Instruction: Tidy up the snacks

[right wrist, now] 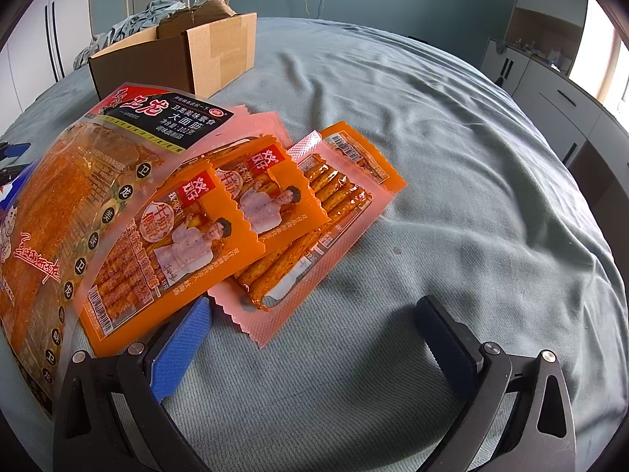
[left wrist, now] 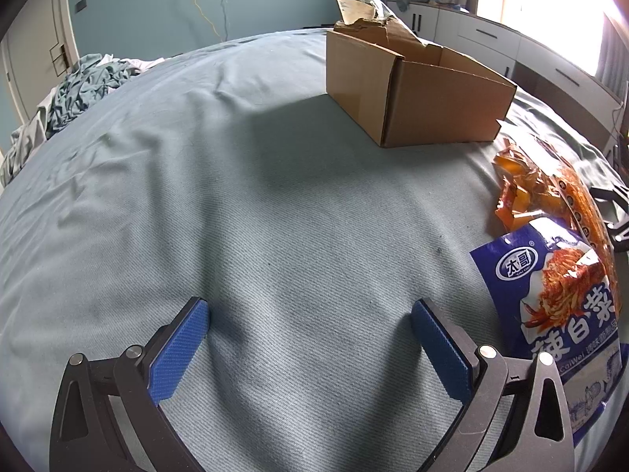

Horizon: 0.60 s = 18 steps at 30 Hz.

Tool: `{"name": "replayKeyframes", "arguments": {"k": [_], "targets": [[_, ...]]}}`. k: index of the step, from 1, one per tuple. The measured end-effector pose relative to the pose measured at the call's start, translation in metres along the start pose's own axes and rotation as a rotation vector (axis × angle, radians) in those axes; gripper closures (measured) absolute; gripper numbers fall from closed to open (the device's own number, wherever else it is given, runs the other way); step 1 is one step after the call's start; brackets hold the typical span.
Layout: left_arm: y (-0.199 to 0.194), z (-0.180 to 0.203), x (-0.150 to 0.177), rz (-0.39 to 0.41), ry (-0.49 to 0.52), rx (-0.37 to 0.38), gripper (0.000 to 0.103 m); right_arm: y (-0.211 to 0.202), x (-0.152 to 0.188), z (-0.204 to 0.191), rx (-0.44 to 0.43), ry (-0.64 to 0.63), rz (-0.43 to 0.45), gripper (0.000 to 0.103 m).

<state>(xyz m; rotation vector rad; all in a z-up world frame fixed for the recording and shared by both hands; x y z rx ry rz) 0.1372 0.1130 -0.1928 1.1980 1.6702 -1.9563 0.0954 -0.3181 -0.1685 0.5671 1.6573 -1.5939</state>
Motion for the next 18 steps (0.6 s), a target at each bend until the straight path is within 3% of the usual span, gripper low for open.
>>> {"name": "replayKeyframes", "arguments": {"k": [14,18], "targets": [[0.0010,0.0025,0.0009,-0.006,0.005,-0.003,0.000,0.0002,0.0008,-0.0013,0.011,-0.007,0.004,0.000],[0.0018,0.0019,-0.0031,-0.048,0.002,0.004,0.000,-0.0005,0.0011,-0.0011,0.002,0.001,0.005,0.000]]}}
Point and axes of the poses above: each gripper's, at about its wrist camera, not at the fingertips, and y roughly the way its jaws point, z to its right, x to its underside, the point moved 6 cm from there along y, roughly the way its jaws point, and after that the axes turned 11 degrees about z, right-handed, at the moved point
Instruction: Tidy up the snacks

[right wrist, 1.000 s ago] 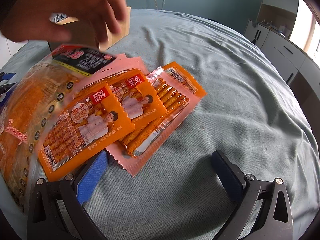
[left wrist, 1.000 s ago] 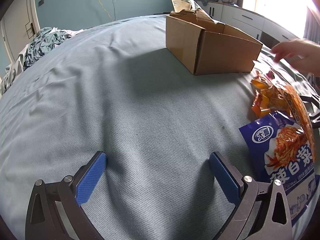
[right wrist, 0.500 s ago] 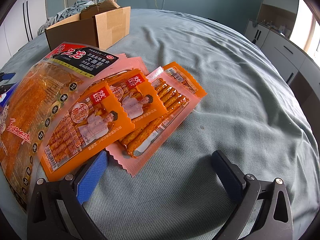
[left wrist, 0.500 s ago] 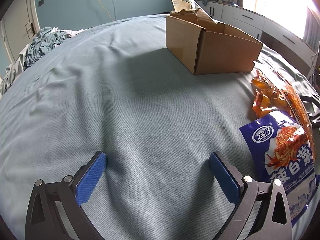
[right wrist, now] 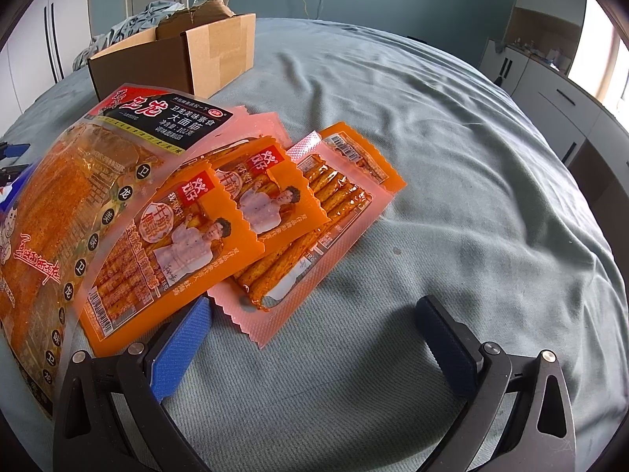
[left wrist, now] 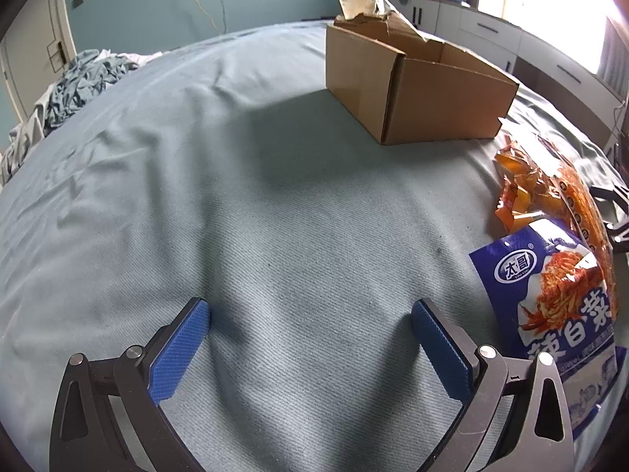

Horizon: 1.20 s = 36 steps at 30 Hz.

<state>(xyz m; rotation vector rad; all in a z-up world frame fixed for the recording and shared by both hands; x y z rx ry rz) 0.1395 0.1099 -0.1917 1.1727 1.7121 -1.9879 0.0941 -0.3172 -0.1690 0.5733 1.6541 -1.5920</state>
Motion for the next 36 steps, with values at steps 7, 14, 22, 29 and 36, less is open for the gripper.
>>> {"name": "replayKeyframes", "arguments": {"k": [7,14,22,29,36], "targets": [[0.003,0.003,-0.005,-0.165,-0.002,0.008,0.000,0.004,-0.002,-0.001,-0.003,-0.002,-0.016,0.000],[-0.044,-0.007,-0.050,-0.068,0.001,-0.078,0.002,-0.008,-0.004,-0.003,-0.110,-0.051,-0.254,0.000],[-0.134,0.026,-0.108,0.181,0.030,-0.158,0.000,-0.080,-0.066,0.015,-0.035,0.109,-0.097,0.000],[-0.193,0.070,-0.107,0.352,-0.048,-0.135,0.000,-0.145,-0.080,0.004,-0.021,0.351,0.011,0.000],[-0.169,0.084,-0.093,0.206,0.053,-0.172,0.000,-0.160,-0.079,-0.043,-0.079,0.313,0.065,0.000]]}}
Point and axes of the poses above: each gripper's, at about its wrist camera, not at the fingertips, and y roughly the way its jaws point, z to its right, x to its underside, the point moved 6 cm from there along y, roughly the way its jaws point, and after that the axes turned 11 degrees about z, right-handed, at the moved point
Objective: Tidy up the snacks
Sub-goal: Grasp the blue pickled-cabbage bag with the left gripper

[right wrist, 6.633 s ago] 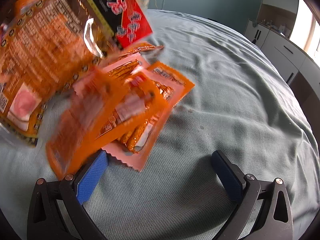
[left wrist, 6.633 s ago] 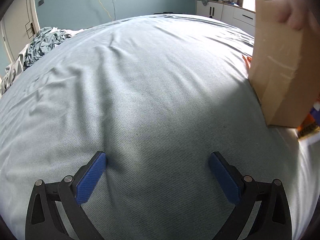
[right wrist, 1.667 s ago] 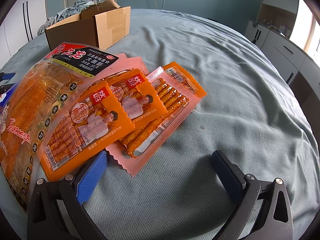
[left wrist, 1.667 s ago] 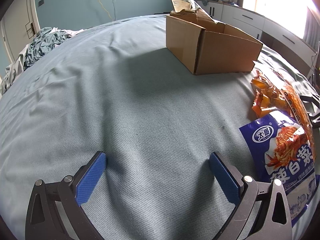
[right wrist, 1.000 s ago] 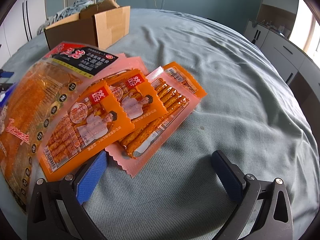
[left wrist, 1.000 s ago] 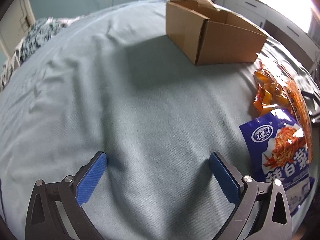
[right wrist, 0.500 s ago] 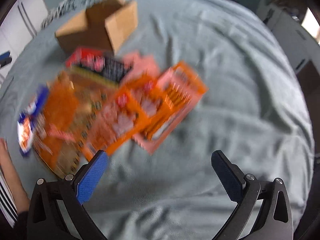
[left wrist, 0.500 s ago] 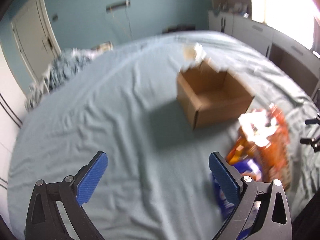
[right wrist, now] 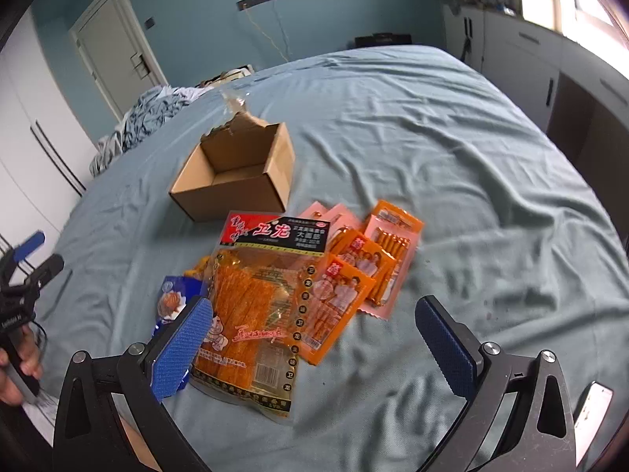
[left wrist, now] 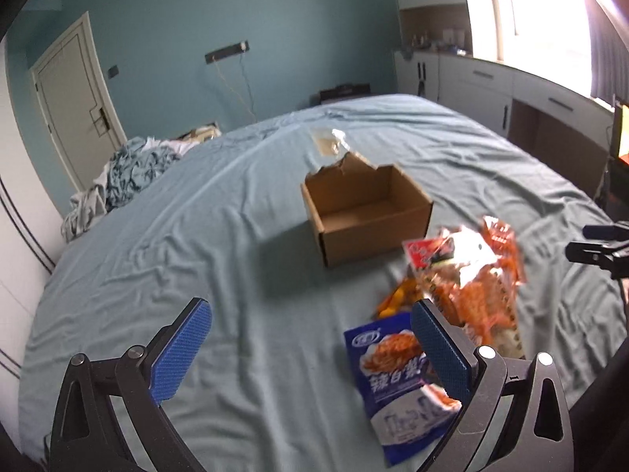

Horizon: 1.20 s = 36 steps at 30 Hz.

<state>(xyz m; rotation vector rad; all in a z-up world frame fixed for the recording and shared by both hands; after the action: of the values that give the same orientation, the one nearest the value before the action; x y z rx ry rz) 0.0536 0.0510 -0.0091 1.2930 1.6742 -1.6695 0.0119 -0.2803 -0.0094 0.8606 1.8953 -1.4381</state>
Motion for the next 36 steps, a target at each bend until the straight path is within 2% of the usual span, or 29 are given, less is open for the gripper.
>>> {"name": "replayKeyframes", "arguments": {"k": [2,3,6,8,12,15,18,23,27,31,36], "targets": [[0.005,0.002,0.010,-0.060,-0.009,-0.019,0.000,-0.007,-0.001,-0.014,0.045,-0.104,0.041,0.000],[0.008,0.001,0.013,-0.079,0.000,-0.037,0.000,-0.012,-0.003,-0.018,0.096,-0.154,0.074,0.000],[0.009,0.005,0.020,-0.092,0.079,-0.100,0.000,-0.017,0.000,-0.031,0.191,-0.249,0.151,0.000],[0.008,0.009,0.020,-0.086,0.114,-0.131,0.000,-0.015,0.004,-0.037,0.205,-0.279,0.165,0.000],[-0.002,0.017,0.015,-0.029,0.111,-0.114,0.000,-0.006,0.009,-0.044,0.179,-0.287,0.162,0.000],[-0.007,0.017,0.010,0.017,0.081,-0.110,0.000,-0.007,0.005,-0.049,0.064,-0.288,0.256,0.000],[-0.007,0.015,0.008,0.034,0.061,-0.116,0.000,-0.018,0.004,-0.042,0.057,-0.275,0.329,0.000],[0.002,0.017,0.013,-0.016,0.040,-0.045,0.000,-0.009,0.012,-0.029,0.118,-0.261,0.285,0.000],[0.009,0.020,0.019,-0.069,0.088,-0.076,0.000,-0.003,0.009,-0.036,0.167,-0.281,0.227,0.000],[0.008,0.026,0.023,-0.083,0.099,-0.040,0.000,-0.008,0.006,-0.044,0.149,-0.284,0.195,0.000],[0.010,0.031,0.026,-0.103,0.109,-0.001,0.000,0.002,0.008,-0.040,0.113,-0.236,0.060,0.000]]}}
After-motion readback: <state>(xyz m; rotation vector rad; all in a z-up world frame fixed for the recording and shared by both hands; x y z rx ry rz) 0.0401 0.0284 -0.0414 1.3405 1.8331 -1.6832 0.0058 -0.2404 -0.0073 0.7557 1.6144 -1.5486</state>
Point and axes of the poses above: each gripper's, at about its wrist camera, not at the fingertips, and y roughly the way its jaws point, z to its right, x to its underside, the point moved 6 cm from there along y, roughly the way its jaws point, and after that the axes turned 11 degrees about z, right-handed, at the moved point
